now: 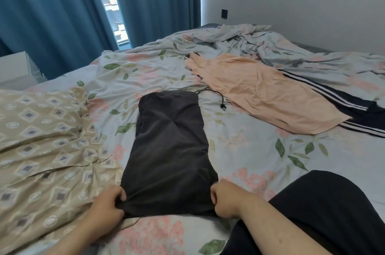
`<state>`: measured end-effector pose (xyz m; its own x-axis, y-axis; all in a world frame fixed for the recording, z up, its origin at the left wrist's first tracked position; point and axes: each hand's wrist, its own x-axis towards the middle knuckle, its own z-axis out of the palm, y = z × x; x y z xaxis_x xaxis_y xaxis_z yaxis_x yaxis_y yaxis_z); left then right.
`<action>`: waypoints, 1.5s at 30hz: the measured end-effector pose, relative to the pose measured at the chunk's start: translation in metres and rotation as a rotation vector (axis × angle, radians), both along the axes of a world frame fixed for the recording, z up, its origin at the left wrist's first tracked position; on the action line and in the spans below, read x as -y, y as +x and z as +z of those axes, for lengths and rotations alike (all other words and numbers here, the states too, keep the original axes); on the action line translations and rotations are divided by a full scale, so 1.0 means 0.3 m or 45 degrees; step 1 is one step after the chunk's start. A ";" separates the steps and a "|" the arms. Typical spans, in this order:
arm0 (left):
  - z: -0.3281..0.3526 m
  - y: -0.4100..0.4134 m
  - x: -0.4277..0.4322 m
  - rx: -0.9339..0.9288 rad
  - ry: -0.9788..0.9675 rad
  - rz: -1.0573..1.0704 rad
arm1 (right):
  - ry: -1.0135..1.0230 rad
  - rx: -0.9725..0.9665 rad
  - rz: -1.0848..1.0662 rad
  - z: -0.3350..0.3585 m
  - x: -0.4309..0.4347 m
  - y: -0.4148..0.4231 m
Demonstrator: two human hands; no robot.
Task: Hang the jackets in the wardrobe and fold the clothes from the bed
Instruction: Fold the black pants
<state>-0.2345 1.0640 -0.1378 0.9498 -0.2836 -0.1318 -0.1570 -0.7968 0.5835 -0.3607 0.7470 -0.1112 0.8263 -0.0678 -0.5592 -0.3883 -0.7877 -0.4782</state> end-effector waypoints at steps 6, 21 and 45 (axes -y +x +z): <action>-0.003 0.052 0.004 -1.012 -1.168 0.785 | 0.335 0.019 -0.774 -0.001 0.031 0.051; 0.054 0.031 0.051 -1.207 -1.429 0.671 | 1.107 -0.208 -1.224 -0.003 0.014 0.040; 0.126 -0.002 -0.093 -1.157 -0.883 0.670 | -0.048 -0.498 0.009 0.057 0.013 -0.015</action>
<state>-0.2350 1.0920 -0.1000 0.6134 -0.1698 -0.7713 0.7632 -0.1237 0.6342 -0.3653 0.7430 -0.0940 0.5519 -0.0890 -0.8291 -0.5299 -0.8052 -0.2663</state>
